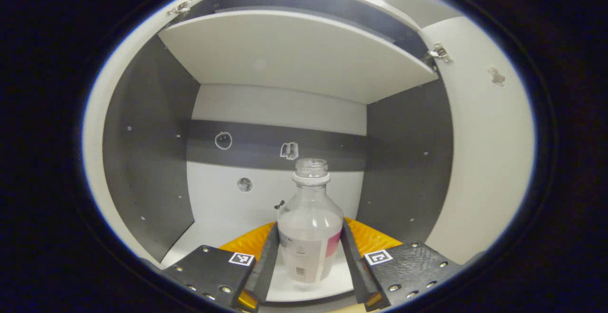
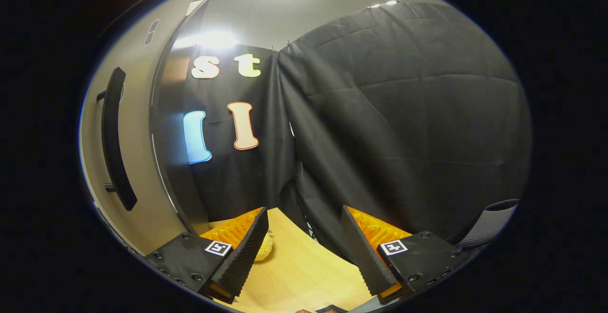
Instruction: Grasp the bottle in the cabinet with the left hand and place it on the coaster, then close the right door with the right hand and the left door with the left hand.
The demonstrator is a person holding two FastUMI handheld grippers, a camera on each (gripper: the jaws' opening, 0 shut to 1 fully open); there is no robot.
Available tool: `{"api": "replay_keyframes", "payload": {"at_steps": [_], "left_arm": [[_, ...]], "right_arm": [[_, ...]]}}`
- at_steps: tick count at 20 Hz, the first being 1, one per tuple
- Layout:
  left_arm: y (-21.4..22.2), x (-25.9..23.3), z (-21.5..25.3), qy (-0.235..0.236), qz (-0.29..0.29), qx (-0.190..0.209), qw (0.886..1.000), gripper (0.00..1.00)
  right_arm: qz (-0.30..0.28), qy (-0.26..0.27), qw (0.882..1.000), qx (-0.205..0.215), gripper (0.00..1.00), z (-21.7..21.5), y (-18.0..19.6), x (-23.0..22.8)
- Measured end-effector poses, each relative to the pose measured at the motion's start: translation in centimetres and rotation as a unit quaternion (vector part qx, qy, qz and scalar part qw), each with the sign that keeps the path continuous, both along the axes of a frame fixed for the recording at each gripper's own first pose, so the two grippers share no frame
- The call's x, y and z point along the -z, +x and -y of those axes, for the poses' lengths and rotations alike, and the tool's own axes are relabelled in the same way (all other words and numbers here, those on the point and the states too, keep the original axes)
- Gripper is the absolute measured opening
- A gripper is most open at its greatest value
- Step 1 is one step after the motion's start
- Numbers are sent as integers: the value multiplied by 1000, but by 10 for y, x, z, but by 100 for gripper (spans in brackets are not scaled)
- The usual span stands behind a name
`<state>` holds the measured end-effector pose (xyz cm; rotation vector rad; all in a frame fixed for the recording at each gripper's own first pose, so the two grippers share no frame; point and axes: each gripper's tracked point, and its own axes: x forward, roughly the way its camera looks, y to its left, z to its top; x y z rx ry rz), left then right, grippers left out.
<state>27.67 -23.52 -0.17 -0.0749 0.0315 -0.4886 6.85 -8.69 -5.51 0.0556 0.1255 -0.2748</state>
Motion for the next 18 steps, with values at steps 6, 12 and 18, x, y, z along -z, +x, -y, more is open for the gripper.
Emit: {"api": "replay_keyframes", "payload": {"at_steps": [6, 12, 18], "left_arm": [[-69, -16, -18, 8, 22, 54, 998, 69], [-134, 34, -47, 14, -19, 83, 996, 69], [-179, 123, -72, 17, -90, 100, 991, 69]], "right_arm": [[5, -15, 1000, -13, 94, -17, -3, -16], [16, -8, 1000, 0, 97, -31, -30, -13], [-4, -17, 1000, -2, 94, -46, -66, 8]]}}
